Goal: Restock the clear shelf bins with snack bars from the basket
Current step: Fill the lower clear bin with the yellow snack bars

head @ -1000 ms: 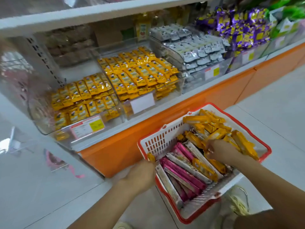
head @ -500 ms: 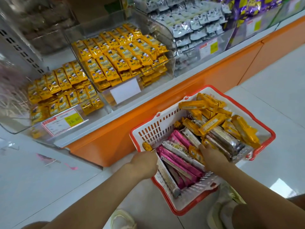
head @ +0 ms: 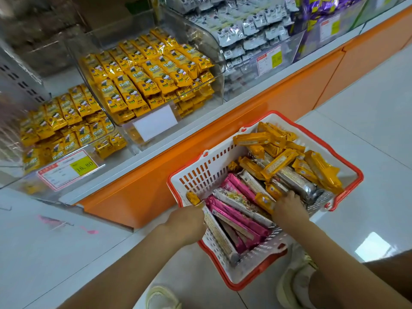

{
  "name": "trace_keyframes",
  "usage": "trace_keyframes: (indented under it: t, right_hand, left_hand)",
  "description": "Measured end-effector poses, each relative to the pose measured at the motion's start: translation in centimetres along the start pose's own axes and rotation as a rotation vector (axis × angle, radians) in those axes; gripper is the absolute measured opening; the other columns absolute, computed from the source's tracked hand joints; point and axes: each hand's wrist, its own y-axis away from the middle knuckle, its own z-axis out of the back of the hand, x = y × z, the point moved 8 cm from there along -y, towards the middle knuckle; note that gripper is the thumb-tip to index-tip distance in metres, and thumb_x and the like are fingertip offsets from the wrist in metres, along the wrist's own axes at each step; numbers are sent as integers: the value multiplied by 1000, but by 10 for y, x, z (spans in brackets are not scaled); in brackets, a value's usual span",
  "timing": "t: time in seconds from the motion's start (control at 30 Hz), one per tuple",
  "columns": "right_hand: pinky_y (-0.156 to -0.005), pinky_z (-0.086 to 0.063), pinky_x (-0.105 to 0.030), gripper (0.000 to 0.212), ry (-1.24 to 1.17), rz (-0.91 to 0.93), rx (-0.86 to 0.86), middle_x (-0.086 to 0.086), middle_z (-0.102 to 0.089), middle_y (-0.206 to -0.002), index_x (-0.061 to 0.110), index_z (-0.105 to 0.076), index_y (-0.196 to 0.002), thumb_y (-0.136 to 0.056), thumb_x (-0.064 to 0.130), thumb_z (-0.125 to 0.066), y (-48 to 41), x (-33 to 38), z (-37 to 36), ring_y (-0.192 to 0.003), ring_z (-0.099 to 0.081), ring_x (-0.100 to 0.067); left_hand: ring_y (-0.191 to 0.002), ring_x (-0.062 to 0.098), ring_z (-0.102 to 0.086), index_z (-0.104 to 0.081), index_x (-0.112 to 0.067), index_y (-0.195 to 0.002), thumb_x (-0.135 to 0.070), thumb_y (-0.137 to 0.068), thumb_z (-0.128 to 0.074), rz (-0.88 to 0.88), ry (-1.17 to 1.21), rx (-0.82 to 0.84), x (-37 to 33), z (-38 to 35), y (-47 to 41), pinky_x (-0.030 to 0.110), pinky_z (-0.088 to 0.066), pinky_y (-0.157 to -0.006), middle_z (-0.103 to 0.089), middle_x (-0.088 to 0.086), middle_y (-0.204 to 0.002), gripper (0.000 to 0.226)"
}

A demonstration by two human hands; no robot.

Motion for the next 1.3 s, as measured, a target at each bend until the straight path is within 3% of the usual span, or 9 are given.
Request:
trace_keyframes:
  t: [0.37,0.47,0.57,0.67,0.8,0.97,1.03,1.17,1.3]
  right_hand:
    - [-101,-35,-46,35,-204,7,69,-19,-47,-122,14,-57,-103,-85,43,-51,13,-1,16,-118,-39,-38]
    - [-80,-49,-33,20,-433,122,73,-10,-52,-98,15,-54,-80,-86,33,-62,28,15,34,-88,-52,-21]
    - [-64,-49,-17,18,-995,284,297,3,-60,-89,9,-64,-91,-86,25,-70,58,46,60,-73,-59,-9]
    - [-82,-51,-34,41,-1524,525,673,-10,-58,-94,-1,-59,-102,-79,30,-73,95,84,85,-84,-59,-22]
    - [-77,-53,-32,48,-1626,738,889,-7,-68,-88,8,-71,-99,-64,38,-84,129,116,112,-82,-66,-20]
    - [-103,-43,-50,74,-1767,864,959,-28,-53,-132,-1,-51,-134,-74,31,-78,149,150,147,-119,-54,-42]
    - [-100,-45,-45,69,-1726,887,908,-24,-55,-129,4,-57,-131,-73,34,-78,154,159,163,-115,-55,-37]
    - [-73,-49,-46,47,-1480,669,179,-15,-65,-90,15,-67,-80,-54,50,-87,134,148,198,-83,-59,-28]
    - [-81,-51,-21,27,-1093,641,-283,9,-71,-96,22,-70,-104,-79,30,-75,145,156,223,-93,-65,-6]
  left_hand:
    - [-80,20,-55,-51,-15,-87,-33,-97,-46,-49,82,4,2,-2,5,35,-50,-76,-52,3,-87,22]
    - [-78,25,-58,-55,-12,-82,-34,-96,-49,-41,203,-14,4,6,12,35,-48,-71,-55,7,-84,27]
    - [-96,19,-62,-66,-11,-110,-24,-94,-54,-19,486,-134,12,31,23,32,-50,-85,-64,3,-106,24]
    - [-104,15,-58,-56,-15,-127,-15,-91,-61,-53,1050,-153,18,50,40,23,-48,-85,-59,2,-117,36]
    - [-98,21,-62,-65,-11,-109,-1,-90,-55,-181,1602,-258,26,72,66,29,-50,-90,-65,18,-114,23]
    - [-70,15,-66,-62,6,-109,-11,-72,-65,-273,1876,-236,42,81,96,24,-55,-66,-67,13,-89,40]
    - [-72,15,-68,-62,7,-109,-12,-72,-66,-241,1882,-286,56,82,106,24,-56,-67,-70,12,-89,42]
    - [-74,13,-71,-68,-3,-92,-19,-70,-66,-137,1952,-403,87,84,123,22,-57,-69,-74,11,-89,28]
    - [-77,17,-72,-68,-4,-95,-19,-75,-65,-113,2014,-461,100,88,137,28,-58,-72,-73,14,-94,26]
